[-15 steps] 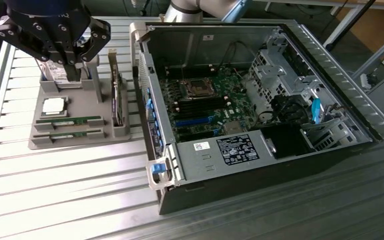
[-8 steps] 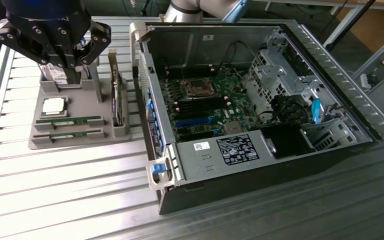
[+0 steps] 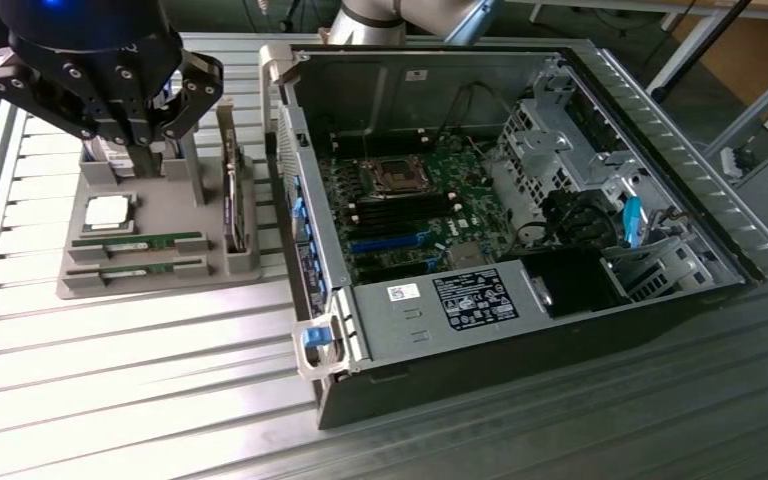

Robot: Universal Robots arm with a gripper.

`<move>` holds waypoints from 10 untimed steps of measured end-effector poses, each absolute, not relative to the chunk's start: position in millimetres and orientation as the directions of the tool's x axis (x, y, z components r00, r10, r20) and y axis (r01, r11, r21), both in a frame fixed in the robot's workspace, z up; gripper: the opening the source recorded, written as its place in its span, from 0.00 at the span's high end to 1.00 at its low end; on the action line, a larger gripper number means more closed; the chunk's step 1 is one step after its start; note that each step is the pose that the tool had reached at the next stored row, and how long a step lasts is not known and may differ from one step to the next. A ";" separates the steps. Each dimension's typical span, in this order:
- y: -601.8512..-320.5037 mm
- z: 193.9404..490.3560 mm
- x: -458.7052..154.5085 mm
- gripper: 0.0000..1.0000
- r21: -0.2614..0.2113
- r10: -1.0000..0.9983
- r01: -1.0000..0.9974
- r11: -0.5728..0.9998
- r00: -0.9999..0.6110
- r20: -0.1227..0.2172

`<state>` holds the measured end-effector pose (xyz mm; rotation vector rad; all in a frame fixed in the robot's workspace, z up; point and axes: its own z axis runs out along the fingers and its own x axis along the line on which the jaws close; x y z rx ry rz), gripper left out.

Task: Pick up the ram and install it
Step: 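Reach for the ram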

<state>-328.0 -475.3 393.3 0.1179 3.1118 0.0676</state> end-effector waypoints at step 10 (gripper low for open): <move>-468.5 393.3 -327.9 0.91 0.044 0.076 0.075 0.996 -0.997 -0.025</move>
